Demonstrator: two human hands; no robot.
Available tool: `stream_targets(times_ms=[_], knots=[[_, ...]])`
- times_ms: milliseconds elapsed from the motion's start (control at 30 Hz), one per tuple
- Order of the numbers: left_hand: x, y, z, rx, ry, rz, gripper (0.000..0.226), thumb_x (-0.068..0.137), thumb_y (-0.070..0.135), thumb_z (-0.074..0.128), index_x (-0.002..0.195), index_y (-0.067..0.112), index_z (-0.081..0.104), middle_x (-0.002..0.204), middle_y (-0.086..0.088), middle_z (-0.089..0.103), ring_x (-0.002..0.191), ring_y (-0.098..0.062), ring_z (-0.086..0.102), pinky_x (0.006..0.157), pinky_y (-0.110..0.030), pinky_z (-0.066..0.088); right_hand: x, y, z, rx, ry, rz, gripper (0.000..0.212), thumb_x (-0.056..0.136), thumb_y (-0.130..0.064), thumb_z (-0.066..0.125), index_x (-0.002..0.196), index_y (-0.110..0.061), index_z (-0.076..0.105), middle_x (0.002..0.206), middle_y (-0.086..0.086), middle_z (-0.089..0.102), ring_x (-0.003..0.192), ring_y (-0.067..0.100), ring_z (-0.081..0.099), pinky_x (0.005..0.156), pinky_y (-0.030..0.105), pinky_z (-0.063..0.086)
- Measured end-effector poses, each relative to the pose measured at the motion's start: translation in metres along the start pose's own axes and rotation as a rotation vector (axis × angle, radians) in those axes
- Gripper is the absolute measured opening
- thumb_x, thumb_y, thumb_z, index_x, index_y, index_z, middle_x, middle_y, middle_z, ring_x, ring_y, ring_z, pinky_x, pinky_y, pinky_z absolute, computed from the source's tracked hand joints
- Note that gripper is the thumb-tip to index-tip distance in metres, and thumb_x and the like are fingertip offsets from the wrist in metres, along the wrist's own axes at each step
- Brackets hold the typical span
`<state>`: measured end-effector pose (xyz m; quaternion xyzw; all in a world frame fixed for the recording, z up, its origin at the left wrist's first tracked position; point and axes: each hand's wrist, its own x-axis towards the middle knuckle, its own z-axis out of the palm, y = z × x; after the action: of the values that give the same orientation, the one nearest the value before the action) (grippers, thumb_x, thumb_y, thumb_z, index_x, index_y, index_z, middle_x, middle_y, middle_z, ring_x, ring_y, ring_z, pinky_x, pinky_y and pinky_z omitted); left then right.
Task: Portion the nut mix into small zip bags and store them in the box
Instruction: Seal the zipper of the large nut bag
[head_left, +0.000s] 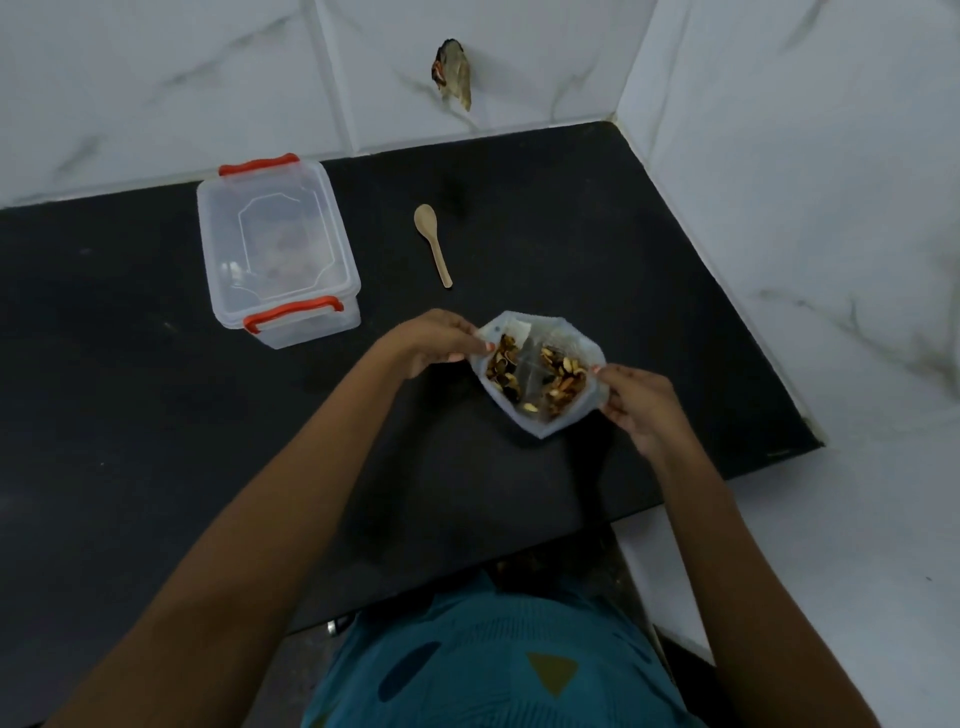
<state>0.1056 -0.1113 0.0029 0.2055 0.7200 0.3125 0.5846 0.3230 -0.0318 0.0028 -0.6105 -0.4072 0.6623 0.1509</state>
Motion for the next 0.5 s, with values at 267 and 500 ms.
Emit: stream_targets(times_ms=[267,500], knots=[[-0.018,-0.024,-0.013,-0.284,-0.021,-0.033,0.014,0.087,0.019,0.059,0.099,0.012,0.056,0.098,-0.006,0.061,0.086,-0.014,0.061,0.07,-0.025,0.051,0.018,-0.023,0.006,0.175,-0.151,0.093,0.008,0.084,0.002,0.06,0.09,-0.003,0.059,0.089,0.007,0.065,0.085,0.014,0.062,0.077,0.027,0.05],[-0.019,-0.035,-0.011,-0.334,0.056,-0.014,0.024,0.084,0.009,0.061,0.108,0.012,0.058,0.097,-0.004,0.063,0.083,-0.011,0.063,0.06,-0.019,0.056,0.025,-0.021,0.021,0.048,-0.186,0.156,0.016,0.08,0.0,0.066,0.094,-0.001,0.059,0.09,0.009,0.065,0.085,0.014,0.063,0.07,0.027,0.051]])
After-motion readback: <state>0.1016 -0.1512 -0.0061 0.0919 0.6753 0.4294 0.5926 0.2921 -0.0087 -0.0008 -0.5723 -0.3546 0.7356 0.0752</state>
